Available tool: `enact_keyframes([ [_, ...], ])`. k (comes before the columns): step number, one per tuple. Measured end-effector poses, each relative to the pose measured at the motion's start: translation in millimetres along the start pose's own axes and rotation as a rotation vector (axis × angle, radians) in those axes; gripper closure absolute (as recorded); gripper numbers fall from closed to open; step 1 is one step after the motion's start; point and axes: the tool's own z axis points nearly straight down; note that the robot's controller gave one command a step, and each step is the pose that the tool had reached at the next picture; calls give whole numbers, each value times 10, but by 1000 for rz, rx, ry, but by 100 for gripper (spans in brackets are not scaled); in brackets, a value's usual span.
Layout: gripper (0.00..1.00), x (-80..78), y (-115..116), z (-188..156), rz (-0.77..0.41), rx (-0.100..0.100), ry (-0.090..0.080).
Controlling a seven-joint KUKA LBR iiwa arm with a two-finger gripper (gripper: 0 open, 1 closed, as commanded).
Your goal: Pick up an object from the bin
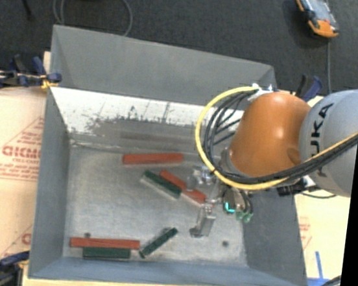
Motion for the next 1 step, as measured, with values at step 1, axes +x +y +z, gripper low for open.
enact_keyframes([
  [1, 0, -16, 0, -44, 1, 0, -8],
])
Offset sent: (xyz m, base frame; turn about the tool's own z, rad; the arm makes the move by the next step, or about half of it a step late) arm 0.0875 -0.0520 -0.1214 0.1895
